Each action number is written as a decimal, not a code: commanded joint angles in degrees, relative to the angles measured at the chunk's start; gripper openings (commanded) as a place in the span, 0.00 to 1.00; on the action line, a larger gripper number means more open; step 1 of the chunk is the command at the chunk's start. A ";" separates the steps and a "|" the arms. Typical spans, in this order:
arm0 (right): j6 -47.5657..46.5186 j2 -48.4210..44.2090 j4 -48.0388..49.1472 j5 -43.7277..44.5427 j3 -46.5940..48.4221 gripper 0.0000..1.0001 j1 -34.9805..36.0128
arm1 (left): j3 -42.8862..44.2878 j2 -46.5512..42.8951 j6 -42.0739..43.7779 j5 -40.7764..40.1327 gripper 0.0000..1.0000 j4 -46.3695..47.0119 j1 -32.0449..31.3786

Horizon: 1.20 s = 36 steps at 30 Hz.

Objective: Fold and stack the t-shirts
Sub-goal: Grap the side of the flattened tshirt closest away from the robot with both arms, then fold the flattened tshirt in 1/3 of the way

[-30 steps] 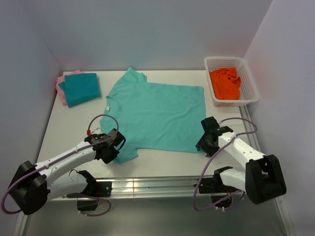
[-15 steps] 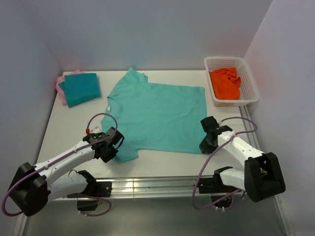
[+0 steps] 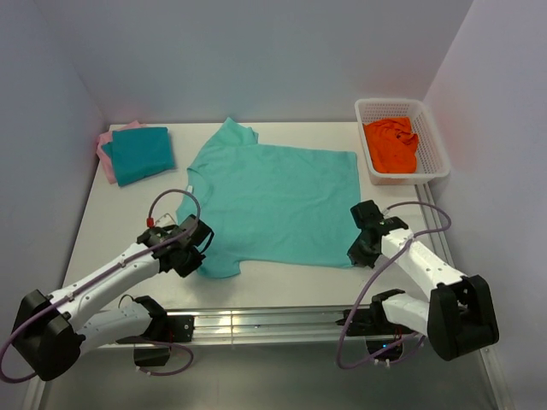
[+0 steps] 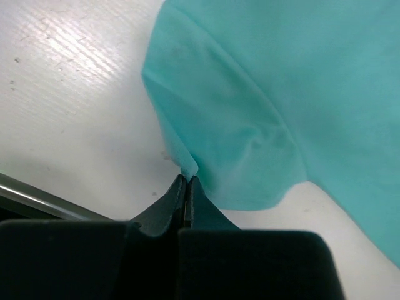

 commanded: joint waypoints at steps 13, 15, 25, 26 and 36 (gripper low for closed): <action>-4.08 2.45 -9.39 3.06 19.23 0.00 -1.86 | 19.63 9.92 7.32 0.85 0.00 0.71 5.84; -4.70 4.65 -9.13 2.89 21.59 0.00 -2.48 | 21.91 12.03 9.60 1.64 0.00 1.67 8.30; -8.04 17.65 -6.41 1.75 31.97 0.00 -7.40 | 32.99 26.07 19.36 3.93 0.00 6.76 18.75; -8.13 20.63 -6.14 1.74 33.02 0.00 -7.84 | 34.22 27.66 20.06 4.10 0.00 7.30 19.37; -5.50 43.14 -9.21 3.59 52.00 0.00 -8.20 | 59.94 55.70 30.95 7.62 0.00 12.75 23.86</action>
